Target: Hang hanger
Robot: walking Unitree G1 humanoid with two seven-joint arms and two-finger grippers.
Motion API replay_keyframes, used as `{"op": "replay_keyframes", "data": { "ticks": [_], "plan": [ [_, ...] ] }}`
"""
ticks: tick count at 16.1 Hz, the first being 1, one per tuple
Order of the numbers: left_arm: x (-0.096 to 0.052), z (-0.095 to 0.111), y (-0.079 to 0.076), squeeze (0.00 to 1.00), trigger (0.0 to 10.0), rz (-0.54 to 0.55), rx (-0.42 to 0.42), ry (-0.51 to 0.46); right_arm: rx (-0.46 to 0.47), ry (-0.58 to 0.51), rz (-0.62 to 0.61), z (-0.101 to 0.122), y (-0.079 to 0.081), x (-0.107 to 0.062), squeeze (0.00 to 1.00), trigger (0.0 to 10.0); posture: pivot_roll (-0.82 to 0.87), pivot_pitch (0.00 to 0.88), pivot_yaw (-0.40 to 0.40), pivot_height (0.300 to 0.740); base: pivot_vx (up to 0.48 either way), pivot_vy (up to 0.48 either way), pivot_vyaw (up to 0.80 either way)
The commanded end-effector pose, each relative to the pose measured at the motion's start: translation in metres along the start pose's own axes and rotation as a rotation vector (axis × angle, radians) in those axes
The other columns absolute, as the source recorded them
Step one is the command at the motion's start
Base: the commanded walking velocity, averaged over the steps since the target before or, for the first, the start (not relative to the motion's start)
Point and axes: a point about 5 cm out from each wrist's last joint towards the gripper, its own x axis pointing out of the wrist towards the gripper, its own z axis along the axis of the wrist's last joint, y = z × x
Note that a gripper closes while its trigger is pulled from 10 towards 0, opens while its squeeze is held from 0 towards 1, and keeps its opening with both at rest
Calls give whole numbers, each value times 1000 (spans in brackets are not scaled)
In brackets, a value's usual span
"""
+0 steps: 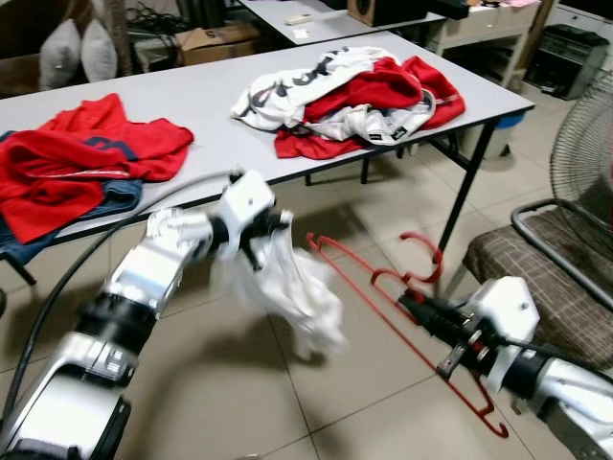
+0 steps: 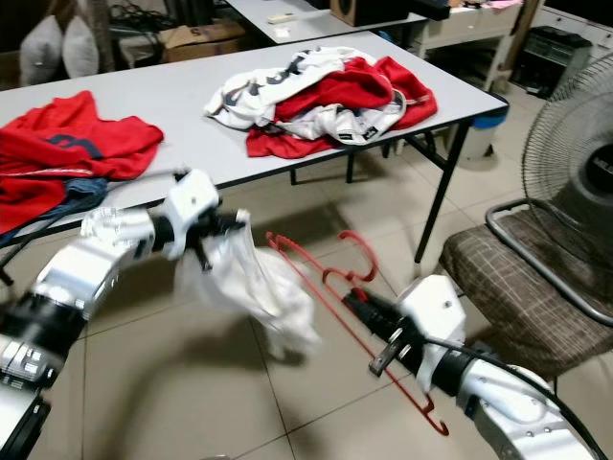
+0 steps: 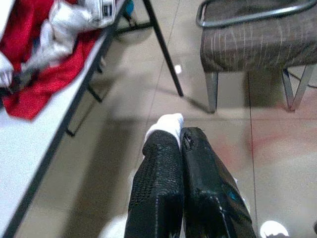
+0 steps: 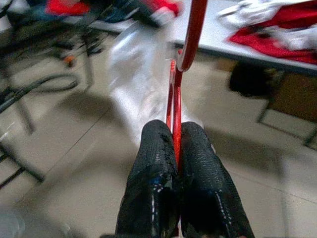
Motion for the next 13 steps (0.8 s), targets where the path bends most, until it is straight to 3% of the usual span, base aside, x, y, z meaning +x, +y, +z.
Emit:
{"op": "replay_keyframes", "data": {
  "ticks": [1, 4, 7, 9, 13],
  "plan": [
    [2, 5, 3, 0, 10000, -15, 28, -10, -32, 9, 23, 1, 1, 1, 0, 10000, -58, 0, 77, 740, 0, 0, 0],
    [0, 9, 14, 0, 10000, -56, 73, -7, -35, 1, -16, -1, -7, 0, 0, 10000, -48, 0, 77, 740, 0, 0, 0],
    [-2, 19, 25, 0, 10000, -45, 96, -44, -51, -35, -1, 4, -9, 13, 0, 10000, -39, 0, 78, 740, 0, 0, 0],
    [-2, 22, 26, 0, 10000, -54, 109, -74, -39, -51, 26, 4, -6, 21, 0, 10000, -35, 0, 83, 740, 0, 0, 0],
    [-7, 32, 23, 0, 10000, -177, 140, -151, -49, -40, 21, 1, -5, 35, 0, 10000, -10, 0, 96, 740, 0, 0, 0]
  ]
}}
